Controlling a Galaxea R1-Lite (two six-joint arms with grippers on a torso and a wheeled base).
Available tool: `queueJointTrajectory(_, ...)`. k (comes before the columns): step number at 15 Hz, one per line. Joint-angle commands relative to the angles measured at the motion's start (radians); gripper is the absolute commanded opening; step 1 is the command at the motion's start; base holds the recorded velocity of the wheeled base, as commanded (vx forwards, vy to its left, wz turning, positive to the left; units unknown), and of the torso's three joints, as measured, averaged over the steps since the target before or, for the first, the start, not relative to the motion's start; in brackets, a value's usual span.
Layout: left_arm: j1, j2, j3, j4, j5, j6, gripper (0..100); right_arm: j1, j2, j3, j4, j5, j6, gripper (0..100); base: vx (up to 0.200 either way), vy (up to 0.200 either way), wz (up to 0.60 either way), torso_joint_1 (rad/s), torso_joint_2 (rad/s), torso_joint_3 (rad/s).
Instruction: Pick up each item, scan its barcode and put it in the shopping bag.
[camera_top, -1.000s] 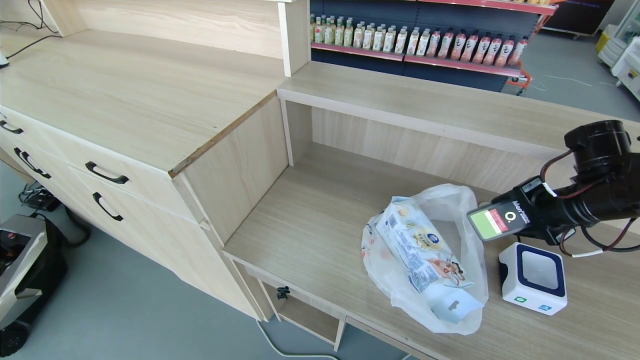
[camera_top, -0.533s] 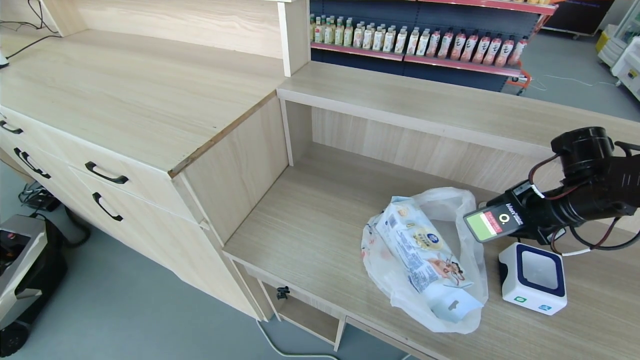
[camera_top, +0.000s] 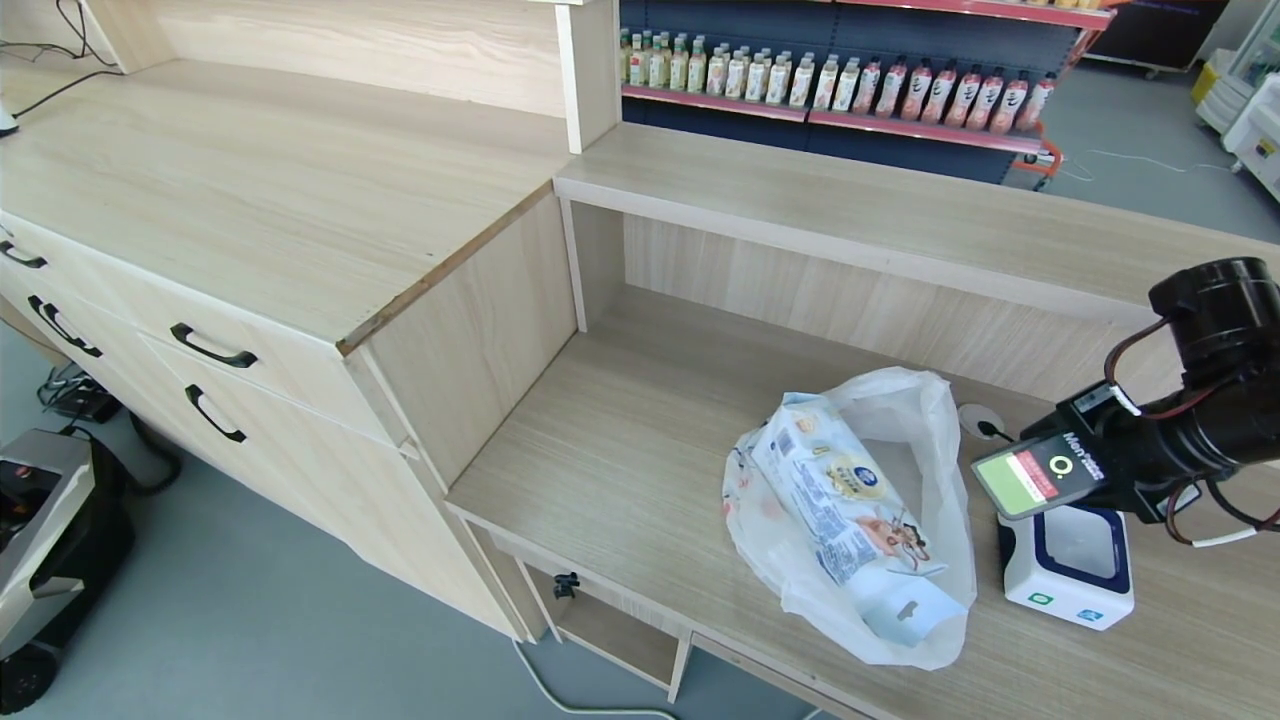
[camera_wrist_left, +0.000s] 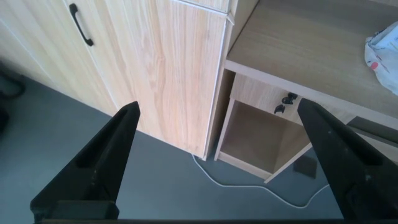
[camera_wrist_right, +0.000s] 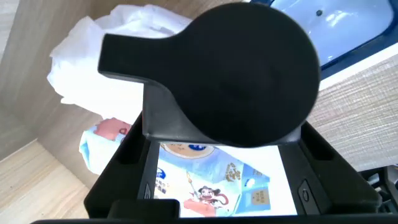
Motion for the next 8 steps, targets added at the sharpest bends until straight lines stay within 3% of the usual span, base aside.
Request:
queueJointTrajectory(1,0.001,0.0,0.0,0.0,0.0,-0.001,100,-0.023,-0.007,0.012,0.0,-0.01,0.012,0,0.0,0.0,0.0,0.0,0.0,0.0)
queueJointTrajectory(8,-0.001,0.0,-0.001,0.0,0.0,-0.001,100,-0.06,0.038,0.034,0.023,-0.004,0.078,0,0.0,0.0,0.0,0.0,0.0,0.0)
